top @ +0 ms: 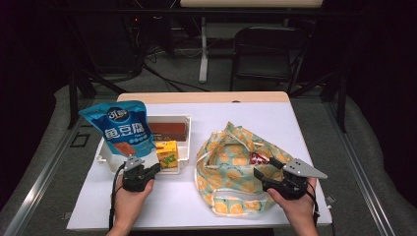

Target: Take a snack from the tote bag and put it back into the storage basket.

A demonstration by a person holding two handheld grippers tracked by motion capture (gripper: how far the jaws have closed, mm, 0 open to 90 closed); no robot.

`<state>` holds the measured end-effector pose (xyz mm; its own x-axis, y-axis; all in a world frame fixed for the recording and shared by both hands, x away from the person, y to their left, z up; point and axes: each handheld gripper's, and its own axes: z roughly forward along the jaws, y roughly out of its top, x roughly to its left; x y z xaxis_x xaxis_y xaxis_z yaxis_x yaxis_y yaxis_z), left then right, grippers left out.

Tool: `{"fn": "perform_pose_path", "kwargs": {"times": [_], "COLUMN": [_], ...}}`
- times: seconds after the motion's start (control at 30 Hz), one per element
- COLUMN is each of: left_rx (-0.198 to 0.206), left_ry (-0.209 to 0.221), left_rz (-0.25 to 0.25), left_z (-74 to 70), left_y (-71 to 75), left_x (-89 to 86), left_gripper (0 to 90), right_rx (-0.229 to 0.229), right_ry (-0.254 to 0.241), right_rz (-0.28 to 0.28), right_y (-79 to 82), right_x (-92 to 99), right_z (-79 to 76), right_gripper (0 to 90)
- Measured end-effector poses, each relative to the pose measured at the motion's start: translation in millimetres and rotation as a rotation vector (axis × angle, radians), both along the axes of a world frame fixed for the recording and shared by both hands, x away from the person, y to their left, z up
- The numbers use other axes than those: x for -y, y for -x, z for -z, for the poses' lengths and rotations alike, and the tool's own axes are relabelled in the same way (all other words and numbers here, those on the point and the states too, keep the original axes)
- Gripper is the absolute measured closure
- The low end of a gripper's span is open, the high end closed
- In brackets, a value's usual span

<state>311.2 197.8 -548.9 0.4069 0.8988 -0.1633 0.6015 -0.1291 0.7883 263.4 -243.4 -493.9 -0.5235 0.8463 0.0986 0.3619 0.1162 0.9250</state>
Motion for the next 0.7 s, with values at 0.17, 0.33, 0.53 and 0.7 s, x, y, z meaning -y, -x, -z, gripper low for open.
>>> {"fn": "perform_pose_path", "kwargs": {"times": [0.17,0.33,0.53,0.7], "left_rx": [-0.033,-0.068,-0.076,-0.076], "left_ry": [-0.014,0.013,0.007,0.0], "left_rz": [0.048,0.071,0.095,0.105], "left_z": [0.4,5.1,2.3,0.8], "left_y": [-6.1,-16.4,-28.2,-36.2], "left_x": [9.2,16.6,20.9,26.9], "left_gripper": [90.0,90.0,90.0,90.0], "right_rx": [0.002,-0.007,-0.005,-0.011], "right_ry": [0.003,0.007,0.01,0.013], "right_rz": [-0.011,-0.01,-0.013,-0.013], "right_y": [1.0,-0.5,-0.5,-0.9], "right_x": [-3.0,-1.8,-3.8,-5.1], "right_z": [-0.5,1.4,2.2,3.6], "right_gripper": [29.5,29.5,29.6,29.7]}}
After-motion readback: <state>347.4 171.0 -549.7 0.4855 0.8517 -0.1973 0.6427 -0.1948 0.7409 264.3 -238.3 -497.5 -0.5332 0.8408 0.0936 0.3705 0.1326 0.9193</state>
